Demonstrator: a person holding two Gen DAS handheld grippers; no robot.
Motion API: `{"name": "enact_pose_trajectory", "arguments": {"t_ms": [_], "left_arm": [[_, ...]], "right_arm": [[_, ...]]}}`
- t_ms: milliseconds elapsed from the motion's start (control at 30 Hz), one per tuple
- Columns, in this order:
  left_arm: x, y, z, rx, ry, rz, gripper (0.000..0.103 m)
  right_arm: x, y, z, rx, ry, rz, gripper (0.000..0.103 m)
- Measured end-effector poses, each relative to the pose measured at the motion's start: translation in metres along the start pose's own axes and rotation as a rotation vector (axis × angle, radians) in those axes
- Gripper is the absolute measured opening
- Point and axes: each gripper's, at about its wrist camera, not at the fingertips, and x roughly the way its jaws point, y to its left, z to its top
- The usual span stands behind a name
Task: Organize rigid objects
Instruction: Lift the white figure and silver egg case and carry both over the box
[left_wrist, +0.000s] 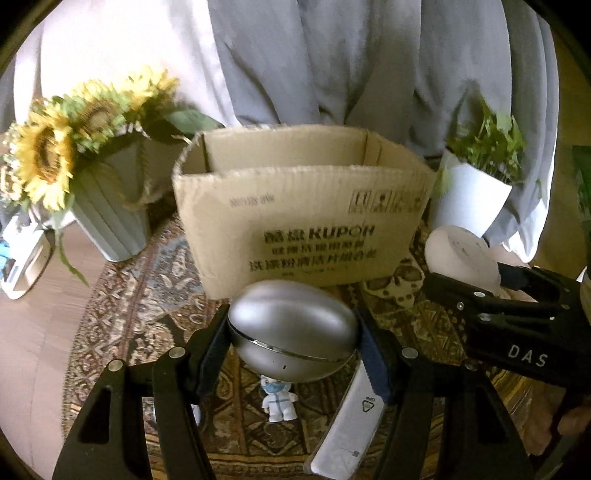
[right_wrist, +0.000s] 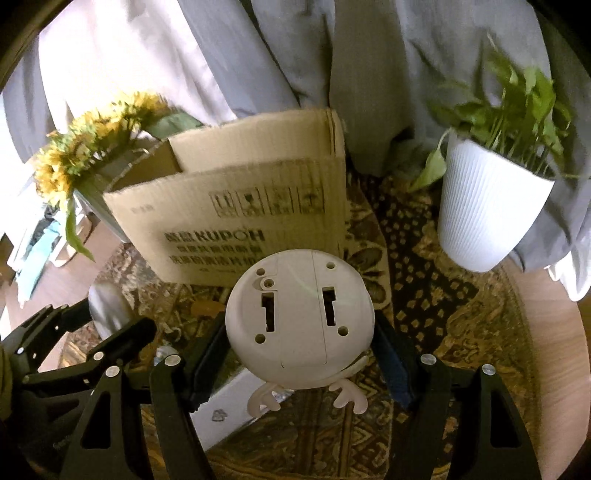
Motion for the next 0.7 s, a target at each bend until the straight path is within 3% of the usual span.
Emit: {"name": "enact_pose_trajectory", "arguments": {"t_ms": [700], "left_arm": [[-0.049, 0.010, 0.059, -0.041, -0.178, 0.085, 0.064]], "right_arm": [[-0.054, 0.016, 0.052, -0.001, -0.190, -0.011, 0.075]]}}
